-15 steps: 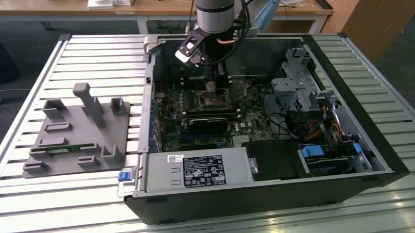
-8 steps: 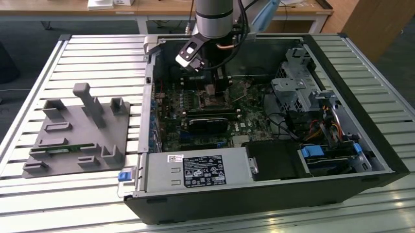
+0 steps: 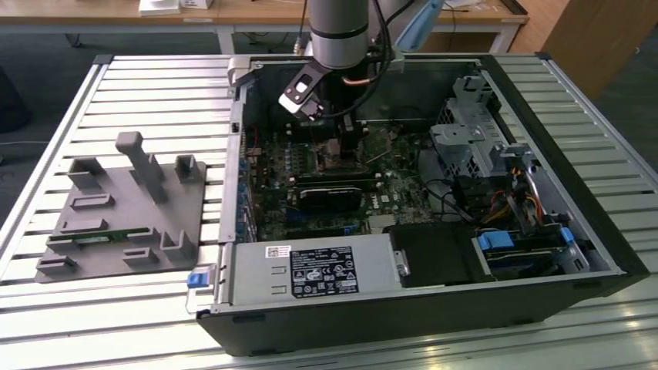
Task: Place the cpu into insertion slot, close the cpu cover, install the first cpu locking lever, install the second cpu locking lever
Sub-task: 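Place the cpu into insertion slot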
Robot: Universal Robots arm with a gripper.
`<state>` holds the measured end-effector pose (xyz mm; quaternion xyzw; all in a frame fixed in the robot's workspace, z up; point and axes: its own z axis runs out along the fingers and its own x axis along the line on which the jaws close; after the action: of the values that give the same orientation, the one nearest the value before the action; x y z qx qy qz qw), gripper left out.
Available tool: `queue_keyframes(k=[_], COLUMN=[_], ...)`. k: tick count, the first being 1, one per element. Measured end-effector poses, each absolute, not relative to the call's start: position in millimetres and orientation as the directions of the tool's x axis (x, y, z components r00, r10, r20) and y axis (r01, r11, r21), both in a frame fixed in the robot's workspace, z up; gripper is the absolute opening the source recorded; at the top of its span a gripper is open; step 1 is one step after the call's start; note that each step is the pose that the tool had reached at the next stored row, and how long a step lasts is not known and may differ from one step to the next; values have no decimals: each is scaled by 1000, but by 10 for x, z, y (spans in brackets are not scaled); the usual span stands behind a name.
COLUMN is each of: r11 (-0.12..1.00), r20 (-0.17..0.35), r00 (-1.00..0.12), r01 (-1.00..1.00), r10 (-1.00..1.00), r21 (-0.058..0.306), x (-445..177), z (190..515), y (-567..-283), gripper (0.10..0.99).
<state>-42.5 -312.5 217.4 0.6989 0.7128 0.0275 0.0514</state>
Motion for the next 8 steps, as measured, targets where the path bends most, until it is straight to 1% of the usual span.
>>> queue_keyframes(k=[8], r11=[22], r20=[-35], r00=[-18], r01=[994], r10=[999], r21=[111], x=[-426], z=[2147], y=[-3129], gripper=[537])
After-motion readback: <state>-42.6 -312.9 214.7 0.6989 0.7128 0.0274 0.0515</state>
